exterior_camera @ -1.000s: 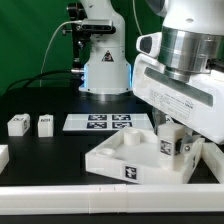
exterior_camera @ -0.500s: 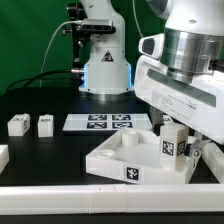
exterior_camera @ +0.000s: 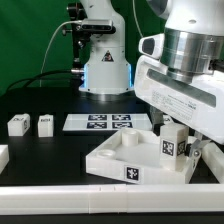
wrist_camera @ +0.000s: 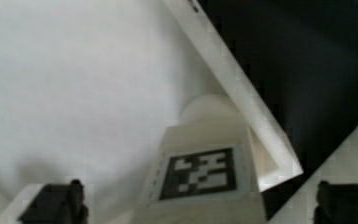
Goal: Assemble one leg
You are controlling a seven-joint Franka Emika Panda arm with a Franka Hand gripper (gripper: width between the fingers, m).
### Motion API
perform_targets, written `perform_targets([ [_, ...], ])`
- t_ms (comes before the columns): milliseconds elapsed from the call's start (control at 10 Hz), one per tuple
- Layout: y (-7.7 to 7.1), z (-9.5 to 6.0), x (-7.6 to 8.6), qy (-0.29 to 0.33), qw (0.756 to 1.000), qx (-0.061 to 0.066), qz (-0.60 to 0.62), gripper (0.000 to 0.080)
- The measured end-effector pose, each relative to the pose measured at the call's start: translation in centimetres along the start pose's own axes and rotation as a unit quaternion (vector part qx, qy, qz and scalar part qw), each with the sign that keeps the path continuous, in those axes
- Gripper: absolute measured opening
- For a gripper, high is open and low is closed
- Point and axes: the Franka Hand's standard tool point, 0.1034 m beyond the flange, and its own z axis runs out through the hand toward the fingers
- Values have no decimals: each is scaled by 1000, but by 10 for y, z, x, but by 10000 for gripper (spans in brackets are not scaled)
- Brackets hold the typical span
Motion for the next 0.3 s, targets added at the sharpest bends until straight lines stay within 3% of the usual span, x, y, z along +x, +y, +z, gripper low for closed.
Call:
perform_targets([
  [300,0,0,0,0,1000,0,0,649],
])
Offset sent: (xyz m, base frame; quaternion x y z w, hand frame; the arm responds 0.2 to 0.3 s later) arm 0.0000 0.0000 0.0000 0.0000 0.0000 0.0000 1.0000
